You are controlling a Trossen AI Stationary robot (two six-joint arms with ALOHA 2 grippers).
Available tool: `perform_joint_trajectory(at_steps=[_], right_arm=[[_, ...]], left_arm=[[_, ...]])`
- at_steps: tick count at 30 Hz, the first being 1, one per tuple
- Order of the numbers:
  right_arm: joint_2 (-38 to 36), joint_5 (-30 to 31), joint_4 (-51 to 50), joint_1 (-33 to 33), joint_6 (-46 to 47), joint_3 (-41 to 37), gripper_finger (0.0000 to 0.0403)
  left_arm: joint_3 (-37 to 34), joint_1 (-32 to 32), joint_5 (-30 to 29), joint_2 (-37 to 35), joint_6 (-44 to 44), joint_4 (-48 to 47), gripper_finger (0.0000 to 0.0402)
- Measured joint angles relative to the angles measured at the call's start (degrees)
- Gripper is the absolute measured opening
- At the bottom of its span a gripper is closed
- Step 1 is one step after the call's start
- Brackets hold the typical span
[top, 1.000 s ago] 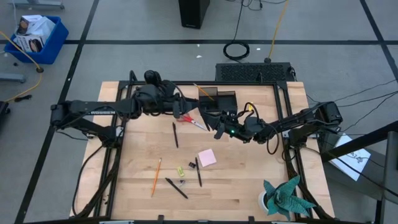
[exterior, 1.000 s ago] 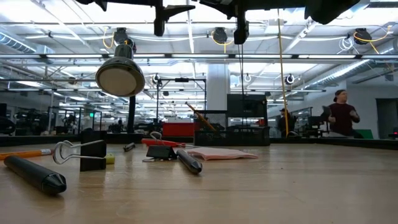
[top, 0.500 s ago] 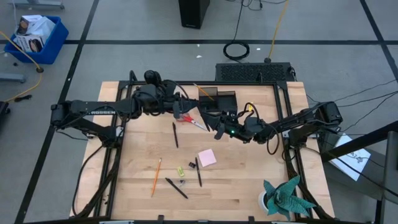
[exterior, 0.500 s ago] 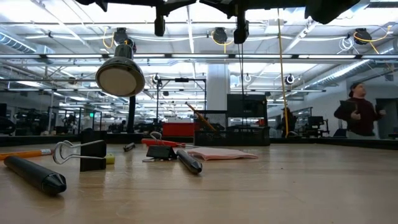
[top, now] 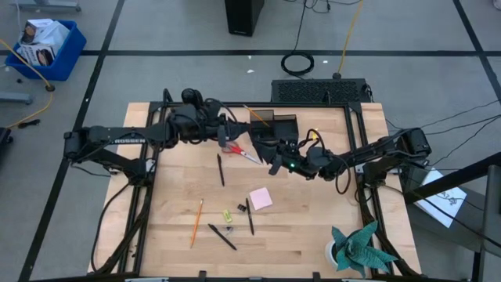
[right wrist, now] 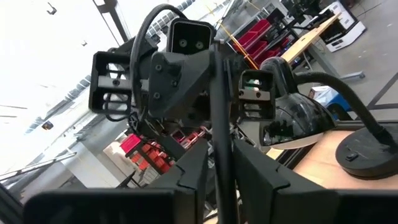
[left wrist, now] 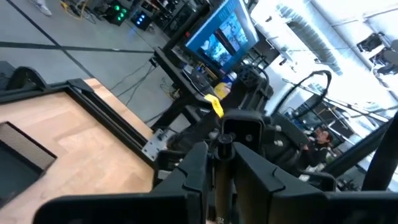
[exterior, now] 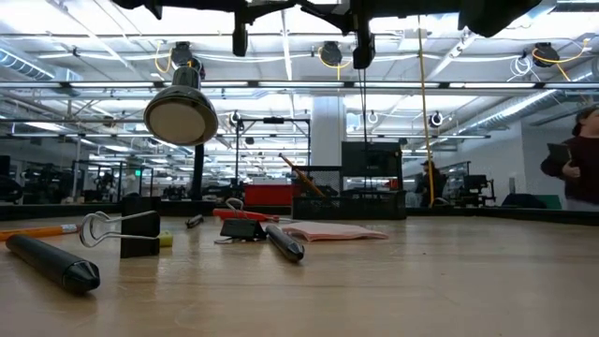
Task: Pick and place office supplies into organizer
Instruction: Put the black pen into the black desk organizer
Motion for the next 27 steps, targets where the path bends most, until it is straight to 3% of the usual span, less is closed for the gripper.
perform_joint_trajectory(at_steps=[11, 15, 21, 27], right_arm=[[-0.6, -2.1, 1.5, 2.0, 1.0, -3.8, 0.0111], [-4.3, -4.7, 1.9, 3.4, 3.7, -7.7, 0.0109], [-15.2, 4.9, -3.1, 5.9, 5.4, -18.2, 0.0096], [-25.9, 9.3, 0.6, 6.8, 8.4, -28.9, 0.0089]], left_arm=[[0.0, 5.1, 1.9, 0.0, 1.7, 0.1, 0.0047], [0.0, 7.9, -0.7, -0.1, 5.7, 0.0, 0.0057], [0.0, 12.5, -0.6, -0.1, 6.7, 0.0, 0.0051], [0.0, 15.6, -4.2, 0.6, 9.4, 0.5, 0.0051]])
